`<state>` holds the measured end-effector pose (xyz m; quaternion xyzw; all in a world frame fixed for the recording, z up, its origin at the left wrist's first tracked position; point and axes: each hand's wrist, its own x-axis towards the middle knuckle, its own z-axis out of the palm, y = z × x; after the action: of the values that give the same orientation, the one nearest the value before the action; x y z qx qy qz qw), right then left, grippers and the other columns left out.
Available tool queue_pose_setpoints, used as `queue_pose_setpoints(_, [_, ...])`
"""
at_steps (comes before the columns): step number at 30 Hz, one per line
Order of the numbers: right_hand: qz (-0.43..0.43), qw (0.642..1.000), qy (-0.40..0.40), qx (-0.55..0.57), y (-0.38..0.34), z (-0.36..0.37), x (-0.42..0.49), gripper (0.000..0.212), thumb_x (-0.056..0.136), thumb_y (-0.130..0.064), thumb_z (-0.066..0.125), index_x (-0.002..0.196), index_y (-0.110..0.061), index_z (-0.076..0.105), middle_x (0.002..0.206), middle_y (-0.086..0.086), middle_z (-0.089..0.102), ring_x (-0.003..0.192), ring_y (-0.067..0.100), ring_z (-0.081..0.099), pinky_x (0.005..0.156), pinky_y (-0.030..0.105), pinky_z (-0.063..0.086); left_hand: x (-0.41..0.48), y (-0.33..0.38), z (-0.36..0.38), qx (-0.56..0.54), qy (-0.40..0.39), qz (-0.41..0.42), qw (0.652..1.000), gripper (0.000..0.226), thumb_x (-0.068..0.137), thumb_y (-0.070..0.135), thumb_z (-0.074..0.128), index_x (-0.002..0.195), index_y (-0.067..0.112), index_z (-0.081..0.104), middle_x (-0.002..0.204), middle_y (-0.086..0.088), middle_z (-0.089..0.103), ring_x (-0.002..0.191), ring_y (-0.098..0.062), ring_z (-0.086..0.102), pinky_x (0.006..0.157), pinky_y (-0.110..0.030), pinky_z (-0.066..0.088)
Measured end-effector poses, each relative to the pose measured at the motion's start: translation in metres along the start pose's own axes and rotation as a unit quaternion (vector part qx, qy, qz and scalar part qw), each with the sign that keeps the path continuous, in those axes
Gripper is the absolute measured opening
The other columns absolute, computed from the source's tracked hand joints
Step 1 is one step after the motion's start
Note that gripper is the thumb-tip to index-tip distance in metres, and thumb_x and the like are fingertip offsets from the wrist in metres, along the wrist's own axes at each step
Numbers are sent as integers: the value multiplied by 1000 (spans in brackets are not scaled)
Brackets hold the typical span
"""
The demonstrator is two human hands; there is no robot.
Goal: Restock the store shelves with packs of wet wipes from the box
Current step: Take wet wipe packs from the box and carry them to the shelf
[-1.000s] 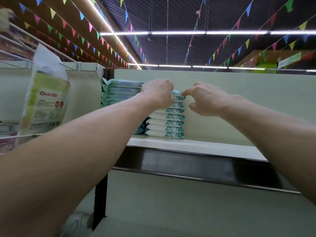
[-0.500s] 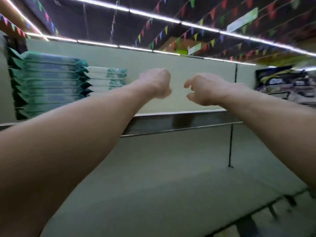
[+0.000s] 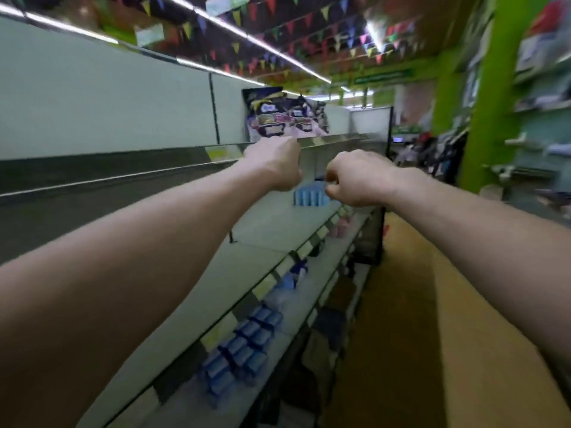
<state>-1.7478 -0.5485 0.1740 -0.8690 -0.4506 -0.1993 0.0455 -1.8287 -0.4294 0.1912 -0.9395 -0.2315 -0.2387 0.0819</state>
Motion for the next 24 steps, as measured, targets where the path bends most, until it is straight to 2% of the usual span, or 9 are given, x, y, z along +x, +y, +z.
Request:
queue_pose_setpoints(3, [52,998,-26,-9,60,14,-35,23,92,-28,51,107,-15,63,92,8,55,81,28,51,63,31,35,11,69,24,-25,-23,51,998,19,89,24,54,105,20,64,102,-3,63,89,-26,59,72,-32,45])
queue_pose_setpoints(6, [95,994,-53,-16,123,28,-69,21,93,-27,52,103,-14,64,93,8,60,83,30,56,62,32,39,16,146,45,-48,-47,102,993,18,91,26,55,105,19,63,101,-3,63,86,-26,57,70,-31,42])
queue_pose_setpoints(8, [122,990,-69,-20,167,36,-93,21,93,-29,52,102,-14,64,96,9,62,85,30,58,64,33,43,15,199,58,-60,-62,131,988,10,92,25,54,98,19,60,92,-2,59,78,-24,54,67,-33,41])
queue_pose_setpoints(11, [168,981,-94,-22,231,49,-136,20,93,-30,52,94,-14,63,90,9,61,81,30,57,64,33,45,10,278,80,-72,-91,167,979,6,94,24,52,93,20,56,82,-2,56,65,-18,50,64,-34,43])
queue_pose_setpoints(16, [229,964,-138,-6,317,79,-217,17,92,-29,54,95,-15,62,91,8,60,80,28,57,63,33,47,-17,399,127,-119,-159,209,957,19,93,26,56,110,19,61,97,-2,61,86,-22,60,80,-40,55])
queue_pose_setpoints(21, [287,937,-198,24,379,114,-301,19,92,-28,56,103,-14,64,94,10,61,87,30,59,75,37,53,-62,503,166,-136,-234,266,925,23,92,30,59,112,18,62,98,-2,63,86,-22,62,79,-37,56])
queue_pose_setpoints(24, [333,916,-221,48,405,137,-351,14,90,-28,57,90,-14,61,89,10,58,86,29,58,72,34,51,-90,553,188,-145,-281,301,900,27,92,29,59,116,18,60,100,-2,63,88,-22,63,81,-37,57])
